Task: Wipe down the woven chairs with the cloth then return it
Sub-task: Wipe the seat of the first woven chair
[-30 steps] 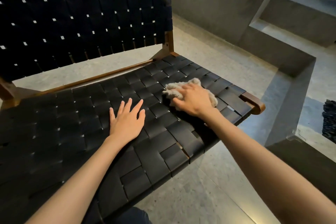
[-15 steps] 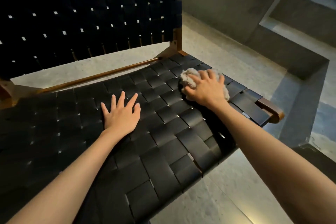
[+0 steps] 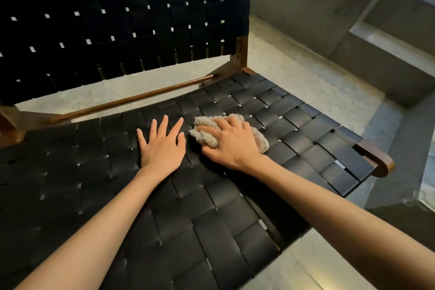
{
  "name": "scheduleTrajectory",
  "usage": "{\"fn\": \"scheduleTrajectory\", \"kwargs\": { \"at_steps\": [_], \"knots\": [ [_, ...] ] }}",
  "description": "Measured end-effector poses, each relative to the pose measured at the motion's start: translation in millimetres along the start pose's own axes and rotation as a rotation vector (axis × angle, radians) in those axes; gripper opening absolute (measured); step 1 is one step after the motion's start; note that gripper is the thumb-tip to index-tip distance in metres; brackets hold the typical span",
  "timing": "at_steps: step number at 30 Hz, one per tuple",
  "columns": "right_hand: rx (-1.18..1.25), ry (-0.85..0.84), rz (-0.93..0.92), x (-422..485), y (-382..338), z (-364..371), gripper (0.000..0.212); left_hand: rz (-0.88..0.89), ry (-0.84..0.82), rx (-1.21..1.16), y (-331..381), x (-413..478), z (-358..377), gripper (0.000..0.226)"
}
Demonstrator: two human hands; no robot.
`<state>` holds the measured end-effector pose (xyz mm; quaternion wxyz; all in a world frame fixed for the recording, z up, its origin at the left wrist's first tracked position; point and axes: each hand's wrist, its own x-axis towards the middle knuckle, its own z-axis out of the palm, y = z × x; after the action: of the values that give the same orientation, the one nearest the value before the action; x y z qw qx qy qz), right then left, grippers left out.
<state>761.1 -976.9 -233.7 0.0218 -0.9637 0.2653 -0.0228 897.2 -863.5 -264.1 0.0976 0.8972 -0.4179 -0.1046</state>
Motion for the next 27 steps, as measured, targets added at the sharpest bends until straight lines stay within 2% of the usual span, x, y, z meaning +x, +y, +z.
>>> {"fn": "scheduleTrajectory", "kwargs": {
  "at_steps": [3,8,13,16,20,24,27],
  "knots": [
    [-0.024,-0.016,0.046,11.8,23.1,-2.8,0.052,0.006,0.009,-0.006,-2.9,8.1,0.0,0.049],
    [-0.168,0.028,0.333,47.5,91.1,-7.5,0.056,-0.001,0.045,-0.006,-10.6,25.6,5.1,0.049],
    [-0.181,0.039,0.419,87.9,112.5,-4.6,0.057,-0.021,0.116,-0.031,-14.6,37.0,9.2,0.049],
    [-0.136,0.021,0.35,101.4,103.3,-2.6,0.055,-0.026,0.134,-0.019,-13.2,36.2,10.7,0.05],
    [-0.023,-0.049,0.101,90.6,60.3,8.8,0.052,-0.031,0.13,-0.008,-11.7,34.9,9.1,0.05],
    [0.064,-0.05,-0.091,76.7,16.1,20.0,0.052,-0.024,0.13,0.007,-11.2,33.9,8.8,0.05],
    [-0.019,-0.015,-0.056,82.5,24.5,21.4,0.054,-0.028,0.13,0.014,-11.6,33.9,9.5,0.051]
  ]
}}
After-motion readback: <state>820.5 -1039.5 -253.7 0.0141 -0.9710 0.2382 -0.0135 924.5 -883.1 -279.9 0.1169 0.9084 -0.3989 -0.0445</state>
